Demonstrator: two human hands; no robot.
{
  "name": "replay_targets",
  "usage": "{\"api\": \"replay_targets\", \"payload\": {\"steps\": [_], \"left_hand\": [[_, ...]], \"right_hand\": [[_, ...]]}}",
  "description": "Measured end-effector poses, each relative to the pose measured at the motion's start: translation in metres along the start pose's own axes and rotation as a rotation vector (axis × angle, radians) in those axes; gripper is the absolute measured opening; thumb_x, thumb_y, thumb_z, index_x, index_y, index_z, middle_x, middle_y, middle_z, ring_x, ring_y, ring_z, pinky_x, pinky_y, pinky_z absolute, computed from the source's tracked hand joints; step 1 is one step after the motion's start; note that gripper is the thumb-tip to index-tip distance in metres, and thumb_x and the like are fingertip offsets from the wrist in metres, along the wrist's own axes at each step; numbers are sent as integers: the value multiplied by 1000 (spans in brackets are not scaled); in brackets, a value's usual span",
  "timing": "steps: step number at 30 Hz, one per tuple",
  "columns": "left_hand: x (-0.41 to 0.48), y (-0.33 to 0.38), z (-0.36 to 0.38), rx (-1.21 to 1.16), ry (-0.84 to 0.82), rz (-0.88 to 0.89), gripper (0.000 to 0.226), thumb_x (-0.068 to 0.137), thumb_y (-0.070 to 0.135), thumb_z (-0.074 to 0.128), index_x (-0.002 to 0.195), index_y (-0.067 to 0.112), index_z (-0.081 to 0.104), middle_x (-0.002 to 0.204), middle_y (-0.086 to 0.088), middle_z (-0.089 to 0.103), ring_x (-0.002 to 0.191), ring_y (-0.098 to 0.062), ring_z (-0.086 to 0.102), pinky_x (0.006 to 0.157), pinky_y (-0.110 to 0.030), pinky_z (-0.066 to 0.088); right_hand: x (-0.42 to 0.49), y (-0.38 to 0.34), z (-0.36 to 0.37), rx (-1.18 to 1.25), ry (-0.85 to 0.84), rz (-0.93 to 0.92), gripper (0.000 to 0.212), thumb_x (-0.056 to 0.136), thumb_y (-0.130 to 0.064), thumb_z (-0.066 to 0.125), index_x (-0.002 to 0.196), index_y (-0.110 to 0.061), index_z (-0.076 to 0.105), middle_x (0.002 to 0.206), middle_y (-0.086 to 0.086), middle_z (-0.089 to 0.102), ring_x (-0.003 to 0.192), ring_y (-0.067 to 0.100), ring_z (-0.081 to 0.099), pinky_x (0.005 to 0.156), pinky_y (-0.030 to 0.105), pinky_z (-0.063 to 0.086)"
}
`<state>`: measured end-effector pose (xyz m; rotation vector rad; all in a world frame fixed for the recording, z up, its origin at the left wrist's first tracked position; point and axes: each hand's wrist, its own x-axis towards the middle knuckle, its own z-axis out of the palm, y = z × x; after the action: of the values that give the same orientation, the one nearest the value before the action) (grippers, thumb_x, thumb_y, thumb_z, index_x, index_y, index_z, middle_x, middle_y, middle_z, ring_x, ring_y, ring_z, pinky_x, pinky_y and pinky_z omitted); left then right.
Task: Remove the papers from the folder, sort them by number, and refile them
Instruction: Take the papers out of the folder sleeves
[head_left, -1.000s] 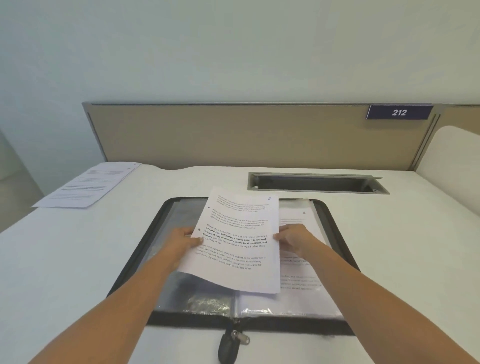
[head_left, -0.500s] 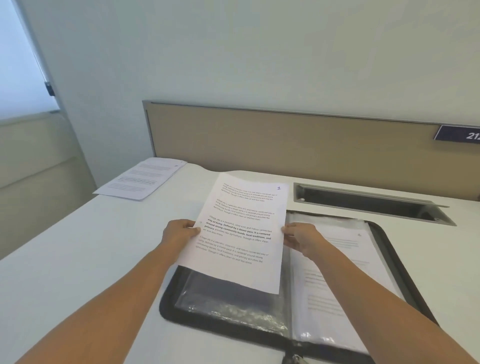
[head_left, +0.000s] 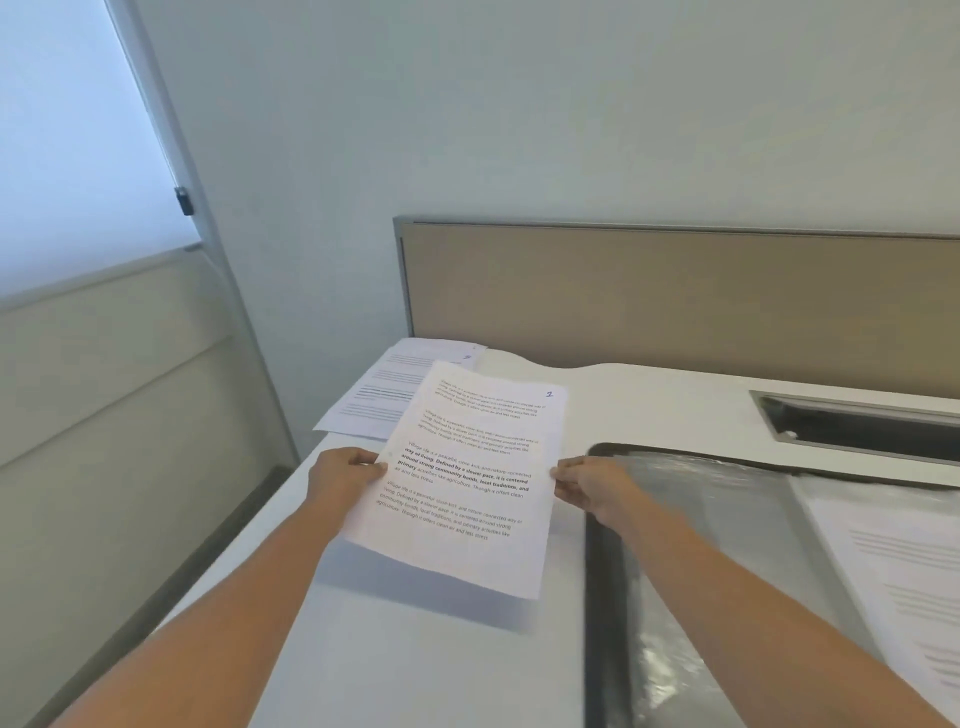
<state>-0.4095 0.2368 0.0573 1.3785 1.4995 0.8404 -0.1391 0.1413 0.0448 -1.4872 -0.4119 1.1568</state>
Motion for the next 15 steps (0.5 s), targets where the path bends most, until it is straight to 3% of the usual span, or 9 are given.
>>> {"api": "replay_targets", "payload": {"steps": [5,9,15], "left_hand": [[54,-12,-43,65,12,22,8,83,4,67,78,10,64,90,-13,66,80,-27,62,83,-39,51],[96,-13,-63,114,11,48,9,84,4,65,93,4,66,89,-13,65,79,-26,61,78,-33,49],[157,-9,-79,188,33,79,8,85,5,65,93,3,66,86,-13,64,79,-24,60,81,-34,48]], "right_hand": [[22,5,67,-13,36,1,21,80,14,62,70,-2,55,71,11,58,60,18,55,43,16,51],[46,2,107,-37,76,-23,20,78,13,65,69,-2,57,76,12,59,61,19,56,43,16,51],[81,-12,159,-133,133,-69,21,79,10,66,67,-5,57,73,10,59,58,17,55,42,12,49]]}}
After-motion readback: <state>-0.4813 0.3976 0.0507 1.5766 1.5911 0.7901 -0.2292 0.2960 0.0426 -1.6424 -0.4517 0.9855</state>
